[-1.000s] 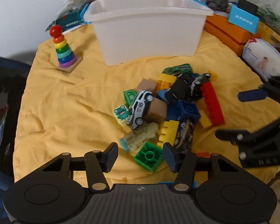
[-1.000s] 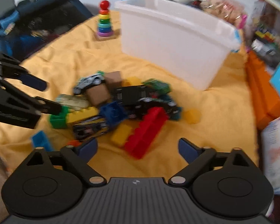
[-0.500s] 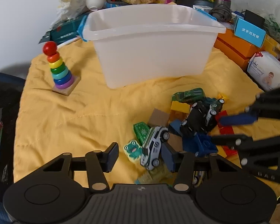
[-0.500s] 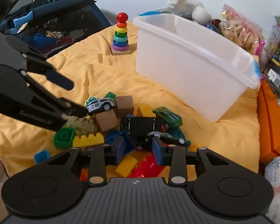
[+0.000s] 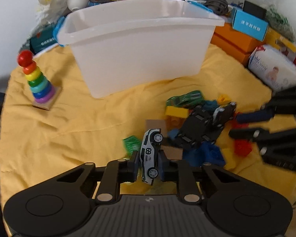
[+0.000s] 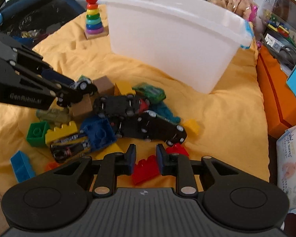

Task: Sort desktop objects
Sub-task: 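Grasp the white-green toy car with left tool while right tool grasps dark green car, then lift both held cars and carry them over the white plastic bin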

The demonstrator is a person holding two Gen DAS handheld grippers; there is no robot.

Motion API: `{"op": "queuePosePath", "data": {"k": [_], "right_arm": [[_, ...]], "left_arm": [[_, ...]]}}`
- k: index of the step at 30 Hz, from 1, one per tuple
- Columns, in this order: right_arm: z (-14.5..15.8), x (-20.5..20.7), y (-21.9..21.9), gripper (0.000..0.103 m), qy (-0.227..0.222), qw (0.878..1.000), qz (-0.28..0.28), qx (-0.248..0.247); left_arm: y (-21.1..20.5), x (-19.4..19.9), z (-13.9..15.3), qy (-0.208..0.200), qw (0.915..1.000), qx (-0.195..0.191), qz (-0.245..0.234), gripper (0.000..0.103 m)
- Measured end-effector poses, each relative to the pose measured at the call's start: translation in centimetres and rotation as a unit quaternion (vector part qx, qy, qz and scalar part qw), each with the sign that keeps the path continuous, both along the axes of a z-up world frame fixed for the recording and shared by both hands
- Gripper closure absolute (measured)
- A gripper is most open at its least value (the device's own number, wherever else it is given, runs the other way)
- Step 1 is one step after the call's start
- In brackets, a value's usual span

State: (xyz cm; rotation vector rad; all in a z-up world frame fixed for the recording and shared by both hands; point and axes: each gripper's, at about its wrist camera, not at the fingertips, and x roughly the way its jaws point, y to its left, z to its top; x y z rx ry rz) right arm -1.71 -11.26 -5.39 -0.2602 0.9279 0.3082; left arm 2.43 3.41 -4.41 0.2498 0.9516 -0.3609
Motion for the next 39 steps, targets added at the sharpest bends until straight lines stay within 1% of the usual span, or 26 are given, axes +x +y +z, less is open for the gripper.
{"op": "queuePosePath", "data": {"k": [3, 6, 8, 9, 11, 12, 13, 16, 18, 19, 20, 22, 24, 26, 28, 29, 30, 32, 33, 35, 36, 39], "right_arm": [[0.7, 0.4, 1.0, 0.077, -0.017, 1.0, 0.018, -0.003], [1.3, 0.8, 1.8, 0.074, -0.025, 0.999, 0.043, 0.005], [1.2, 1.1, 2.3, 0.073, -0.024, 0.998, 0.052, -0.006], [1.0, 1.3, 2.4, 0.072, -0.023, 0.998, 0.05, -0.017], [0.8, 1.6, 2.1, 0.067, -0.02, 0.999, 0.039, -0.028], [0.7, 1.6, 1.6, 0.059, -0.02, 0.999, 0.035, -0.034], [0.6, 1.7, 1.2, 0.056, -0.021, 0.998, 0.035, -0.042], [0.5, 2.2, 0.0, 0.055, -0.019, 0.997, 0.049, -0.061], [0.4, 2.7, -0.4, 0.052, -0.005, 0.994, 0.093, -0.057], [0.3, 2.9, -0.6, 0.051, -0.002, 0.992, 0.115, -0.054], [0.1, 3.3, -0.7, 0.05, 0.003, 0.989, 0.141, -0.055], [-0.2, 3.8, -0.7, 0.049, 0.013, 0.982, 0.179, -0.064], [-0.7, 4.8, -0.8, 0.052, 0.033, 0.975, 0.208, -0.07], [-1.1, 5.4, -1.0, 0.056, 0.048, 0.972, 0.219, -0.071], [-1.0, 5.3, -1.1, 0.072, 0.065, 0.97, 0.226, -0.063], [-0.9, 5.0, -1.1, 0.077, 0.07, 0.969, 0.229, -0.062], [-0.6, 4.4, -1.0, 0.083, 0.067, 0.968, 0.233, -0.061], [-0.2, 2.8, -0.7, 0.083, 0.046, 0.971, 0.225, -0.061], [-0.2, 2.2, -0.5, 0.083, 0.035, 0.973, 0.219, -0.068], [-0.2, 1.4, -0.2, 0.083, 0.012, 0.976, 0.203, -0.083], [0.0, 1.2, 0.1, 0.083, 0.001, 0.977, 0.194, -0.084], [2.1, 1.5, 1.1, 0.083, -0.028, 0.983, 0.176, -0.046]], "left_arm": [[1.6, -0.2, 0.6, -0.016, 0.9992, 0.036, 0.005, 0.081], [4.0, -0.1, 1.1, -0.028, 0.9974, 0.059, 0.03, 0.081], [5.5, 0.3, 1.0, -0.029, 0.9957, 0.074, 0.048, 0.081], [6.1, 0.5, 0.7, -0.027, 0.9943, 0.088, 0.054, 0.081], [6.5, 0.7, -0.1, -0.025, 0.9908, 0.121, 0.054, 0.081], [6.5, 0.7, -0.7, -0.027, 0.9877, 0.146, 0.05, 0.081], [6.4, 0.7, -1.3, -0.028, 0.9856, 0.16, 0.047, 0.081], [5.8, 0.3, -2.4, -0.023, 0.9848, 0.168, 0.037, 0.079], [5.2, -0.3, -2.6, -0.033, 0.9839, 0.173, 0.03, 0.072], [4.9, -0.7, -2.6, -0.036, 0.9844, 0.17, 0.027, 0.071], [4.7, -1.0, -2.4, -0.035, 0.9863, 0.159, 0.026, 0.07], [4.5, -1.4, -1.9, -0.026, 0.9919, 0.122, 0.026, 0.068], [4.6, -1.8, -1.4, -0.018, 0.9953, 0.089, 0.033, 0.068], [4.9, -2.0, -1.0, -0.012, 0.9968, 0.063, 0.048, 0.069], [5.3, -2.1, -0.8, -0.01, 0.9969, 0.047, 0.062, 0.069], [5.4, -2.3, -0.8, -0.01, 0.9966, 0.047, 0.067, 0.069], [5.6, -2.3, -0.9, -0.011, 0.9961, 0.048, 0.072, 0.068], [5.8, -2.5, -1.1, -0.011, 0.9952, 0.053, 0.081, 0.068], [6.0, -2.4, -1.2, -0.009, 0.9946, 0.054, 0.088, 0.068], [6.7, -2.3, -1.1, -0.006, 0.9939, 0.047, 0.099, 0.068], [7.1, -2.2, -1.0, -0.006, 0.9935, 0.042, 0.105, 0.066], [7.6, -1.5, -1.0, -0.008, 0.9938, 0.04, 0.104, 0.064]]}}
